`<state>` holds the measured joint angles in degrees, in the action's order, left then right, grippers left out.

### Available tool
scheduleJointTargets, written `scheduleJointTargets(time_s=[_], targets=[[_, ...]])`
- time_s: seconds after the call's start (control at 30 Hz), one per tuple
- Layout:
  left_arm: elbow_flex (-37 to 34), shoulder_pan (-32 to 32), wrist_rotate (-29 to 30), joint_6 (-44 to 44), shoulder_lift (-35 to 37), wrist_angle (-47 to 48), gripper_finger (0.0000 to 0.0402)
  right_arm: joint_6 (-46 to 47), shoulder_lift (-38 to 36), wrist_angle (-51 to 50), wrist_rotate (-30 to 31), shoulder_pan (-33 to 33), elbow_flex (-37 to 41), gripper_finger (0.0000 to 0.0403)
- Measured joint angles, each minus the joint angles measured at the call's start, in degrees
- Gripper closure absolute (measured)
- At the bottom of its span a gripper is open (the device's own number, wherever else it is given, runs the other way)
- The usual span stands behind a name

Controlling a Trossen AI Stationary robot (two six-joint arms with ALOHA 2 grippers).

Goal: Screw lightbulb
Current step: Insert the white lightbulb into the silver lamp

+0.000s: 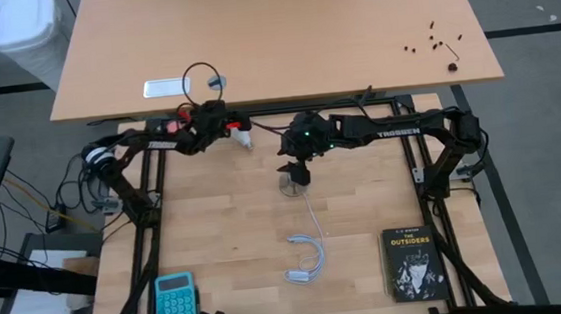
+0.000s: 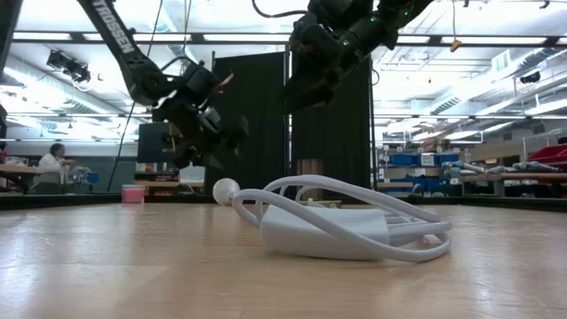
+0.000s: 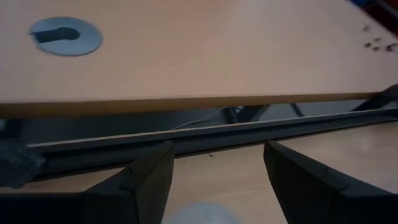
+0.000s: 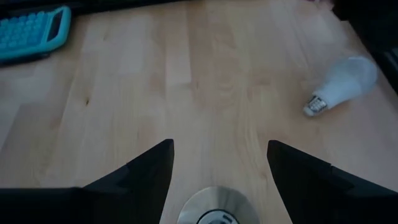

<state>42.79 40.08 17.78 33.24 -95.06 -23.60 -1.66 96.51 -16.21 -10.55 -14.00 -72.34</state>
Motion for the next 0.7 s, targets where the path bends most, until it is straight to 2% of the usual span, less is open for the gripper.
scheduleJointTargets(time_s=[0.17, 0.37, 0.53, 0.7], targets=[[0.74, 1.17, -0.48, 1.9, -3.09, 4.16, 0.0147, -0.43, 0.0, -0.88, -0.01, 0.59, 0.02, 0.0133], [0.69, 0.85, -8.64, 0.36, -4.59, 7.34, 0.0147, -1.52, 0.0, -1.08, 0.0, 0.63, 0.02, 0.0133], [0.68, -1.5, -12.58, -0.13, -4.56, 9.3, 0.0147, -2.15, 0.0, -2.64, -0.02, 0.48, 0.02, 0.0133], [0.67, -5.25, -11.7, -2.08, -4.42, 9.24, 0.0147, -5.98, 0.0, -3.91, -0.01, 0.48, 0.02, 0.0133]])
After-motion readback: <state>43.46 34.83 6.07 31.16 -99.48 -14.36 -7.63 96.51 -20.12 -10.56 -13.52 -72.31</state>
